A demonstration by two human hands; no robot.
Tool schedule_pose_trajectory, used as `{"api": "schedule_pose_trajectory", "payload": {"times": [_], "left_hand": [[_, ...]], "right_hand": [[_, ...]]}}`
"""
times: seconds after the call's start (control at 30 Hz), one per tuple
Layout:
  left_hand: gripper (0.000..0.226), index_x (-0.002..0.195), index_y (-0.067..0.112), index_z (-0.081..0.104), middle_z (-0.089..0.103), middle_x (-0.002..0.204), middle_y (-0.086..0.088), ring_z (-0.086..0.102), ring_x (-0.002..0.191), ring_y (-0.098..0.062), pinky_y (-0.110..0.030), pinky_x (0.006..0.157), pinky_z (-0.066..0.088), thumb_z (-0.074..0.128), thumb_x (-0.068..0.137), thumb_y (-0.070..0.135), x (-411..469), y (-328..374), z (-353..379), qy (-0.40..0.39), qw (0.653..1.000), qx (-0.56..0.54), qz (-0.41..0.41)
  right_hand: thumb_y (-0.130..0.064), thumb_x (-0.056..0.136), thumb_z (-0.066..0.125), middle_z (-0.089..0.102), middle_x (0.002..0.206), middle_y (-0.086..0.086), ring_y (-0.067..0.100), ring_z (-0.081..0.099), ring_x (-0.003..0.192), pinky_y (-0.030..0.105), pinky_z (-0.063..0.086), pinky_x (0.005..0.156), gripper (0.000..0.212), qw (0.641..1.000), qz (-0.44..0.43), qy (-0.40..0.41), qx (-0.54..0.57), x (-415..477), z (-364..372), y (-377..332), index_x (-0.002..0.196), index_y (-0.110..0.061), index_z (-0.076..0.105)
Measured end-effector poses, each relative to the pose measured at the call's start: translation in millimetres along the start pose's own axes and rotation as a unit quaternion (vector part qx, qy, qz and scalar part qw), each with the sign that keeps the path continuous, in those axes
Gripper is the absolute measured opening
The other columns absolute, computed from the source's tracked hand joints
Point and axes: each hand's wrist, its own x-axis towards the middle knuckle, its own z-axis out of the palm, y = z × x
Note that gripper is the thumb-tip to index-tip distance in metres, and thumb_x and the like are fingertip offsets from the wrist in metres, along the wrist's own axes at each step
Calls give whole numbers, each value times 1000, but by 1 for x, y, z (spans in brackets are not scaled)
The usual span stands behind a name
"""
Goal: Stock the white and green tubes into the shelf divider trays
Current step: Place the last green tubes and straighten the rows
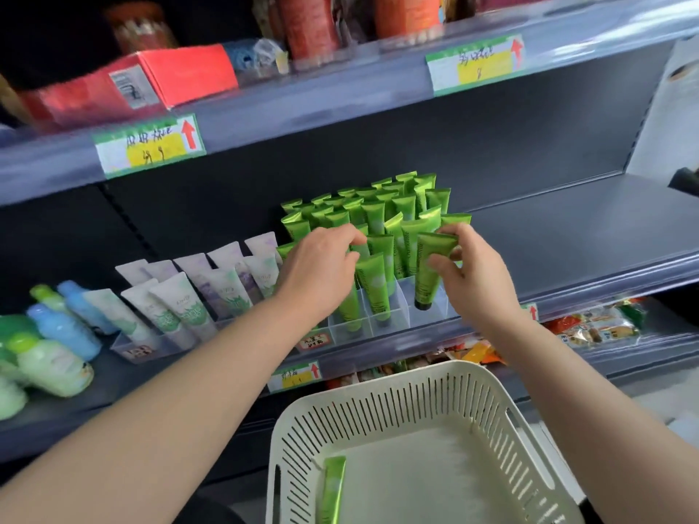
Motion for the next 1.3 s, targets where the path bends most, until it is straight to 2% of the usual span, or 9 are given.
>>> {"api": "schedule_pose_trajectory", "payload": {"times": [0.1,0.2,0.3,0.4,0.57,0.73,0.93,1.1,1.3], "left_hand": [[26,123,27,61,62,119,2,55,96,-13,-24,82,37,51,99,21,-10,-3,-10,19,1000,-19,11],[25,120,25,63,64,116,5,57,102,-12,-21,84,36,53,98,19,-27,-6,-10,36,998,-50,9],[24,118,25,64,64,113,6,57,105,-12,-25,87,42,53,97,19,-54,-15,12,-14,997,-74,4],[24,116,22,66,65,113,6,56,107,-13,-25,85,41,52,98,17,-77,-29,38,-57,995,-76,-4],[24,115,21,66,66,118,5,56,113,-14,-29,95,43,51,98,15,-89,-47,72,-97,991,-88,-24],[23,112,24,67,68,114,5,61,106,-18,-34,90,50,51,97,17,-100,-64,102,-135,985,-70,-76],[16,92,8,63,65,92,-9,62,81,-23,-28,60,43,48,88,1,-143,-88,167,-393,899,20,-192],[15,87,11,55,59,94,-7,55,82,-21,-30,69,45,43,88,2,-179,-106,210,-431,869,17,-243],[19,97,8,57,63,104,-11,61,92,-27,-32,75,46,40,91,1,-195,-117,251,-422,865,19,-271]], "right_hand": [[-18,92,57,55,98,-9,17,52,86,28,34,69,27,999,-12,-1,-33,18,3,-9,118,-19,49],[-17,92,54,58,102,-3,18,49,83,28,31,69,28,997,-13,-21,-78,30,9,-8,119,-17,48],[-14,92,52,63,103,7,24,50,80,30,33,65,29,992,5,-74,-102,33,21,4,120,-14,47],[-11,93,50,63,114,13,33,57,96,35,42,71,32,986,27,-112,-122,31,30,14,125,-11,45],[-10,94,48,58,122,16,36,53,107,32,34,73,38,984,20,-104,-146,30,32,17,131,-9,43],[-8,93,50,59,118,17,35,54,103,30,31,71,36,986,-2,-95,-136,25,33,20,129,-9,47],[-13,87,60,47,133,10,26,50,115,32,38,82,56,994,-15,-31,-100,18,35,25,137,-14,36],[-8,82,57,48,124,18,30,45,116,33,38,95,47,982,-121,96,-106,-27,41,29,127,-2,48],[2,80,57,54,111,17,33,49,102,43,44,82,34,973,-176,-23,-150,-67,60,59,113,-3,58]]}}
